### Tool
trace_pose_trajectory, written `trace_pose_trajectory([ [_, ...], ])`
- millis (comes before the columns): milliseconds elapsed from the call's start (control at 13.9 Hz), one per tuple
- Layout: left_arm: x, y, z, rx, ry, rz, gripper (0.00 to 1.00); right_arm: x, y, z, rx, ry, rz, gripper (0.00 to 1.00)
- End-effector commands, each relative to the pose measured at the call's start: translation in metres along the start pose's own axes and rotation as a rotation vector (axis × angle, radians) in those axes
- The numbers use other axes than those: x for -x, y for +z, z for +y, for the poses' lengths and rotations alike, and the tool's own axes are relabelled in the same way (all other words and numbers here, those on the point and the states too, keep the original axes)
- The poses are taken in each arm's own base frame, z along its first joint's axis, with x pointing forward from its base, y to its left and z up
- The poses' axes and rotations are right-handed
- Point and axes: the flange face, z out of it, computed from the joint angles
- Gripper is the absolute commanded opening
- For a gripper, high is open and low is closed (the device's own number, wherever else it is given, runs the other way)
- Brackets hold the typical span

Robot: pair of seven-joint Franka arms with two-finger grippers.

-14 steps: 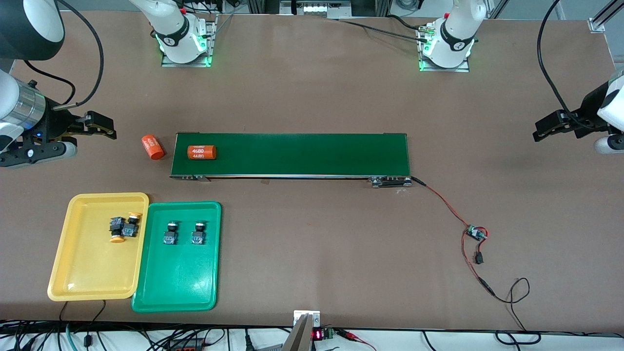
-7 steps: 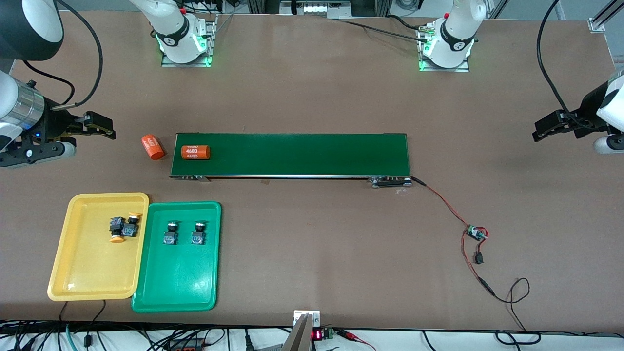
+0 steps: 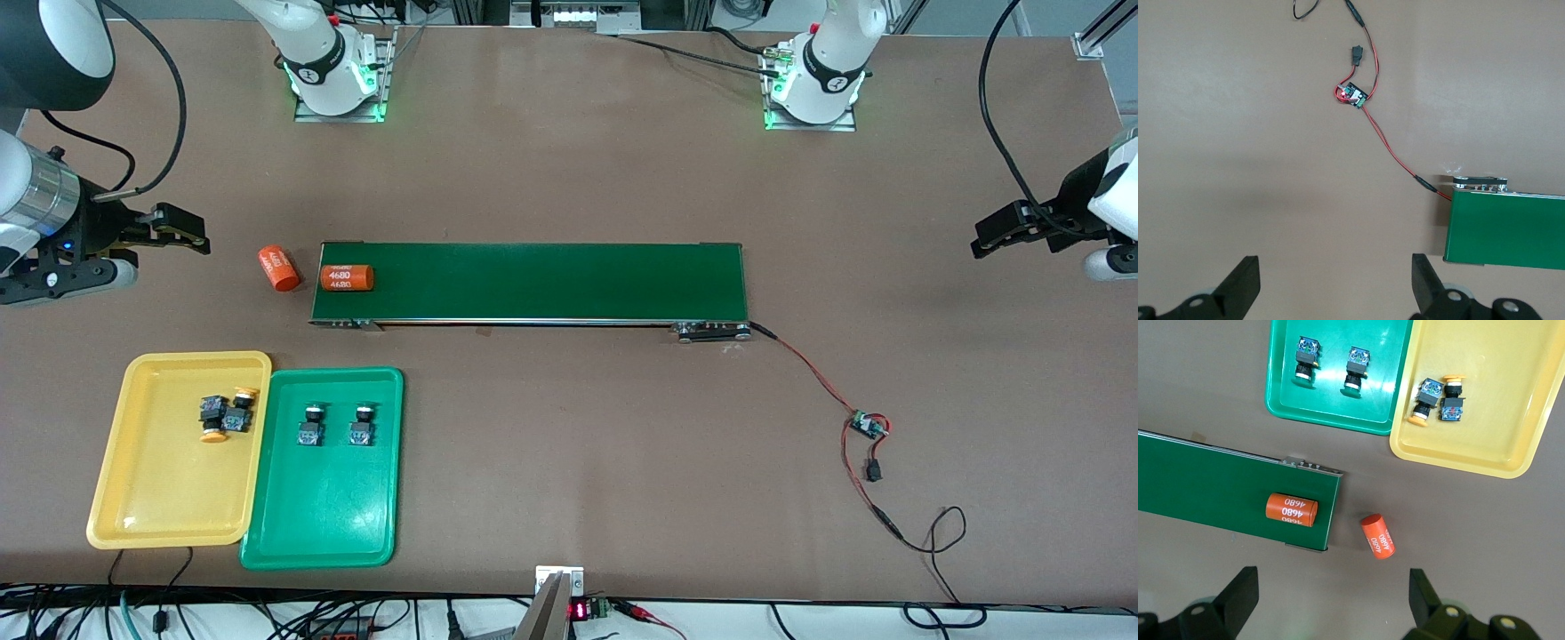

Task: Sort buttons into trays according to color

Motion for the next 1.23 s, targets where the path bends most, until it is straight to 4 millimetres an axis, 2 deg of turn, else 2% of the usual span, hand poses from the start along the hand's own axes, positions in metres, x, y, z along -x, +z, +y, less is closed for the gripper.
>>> trace_pose_trajectory([
  [0,0.000,-0.006,0.001,0.012,0.006,0.010,1.00,0.000,-0.004,0.003,-0.001,0.005,-0.003,1.00],
  [866,0.001,-0.006,0.002,0.012,0.006,0.006,1.00,0.003,-0.005,0.007,-0.003,0.005,-0.012,1.00],
  [1154,0.001,-0.006,0.002,0.012,0.006,0.003,1.00,0.004,-0.004,0.014,-0.005,0.017,-0.013,1.00],
])
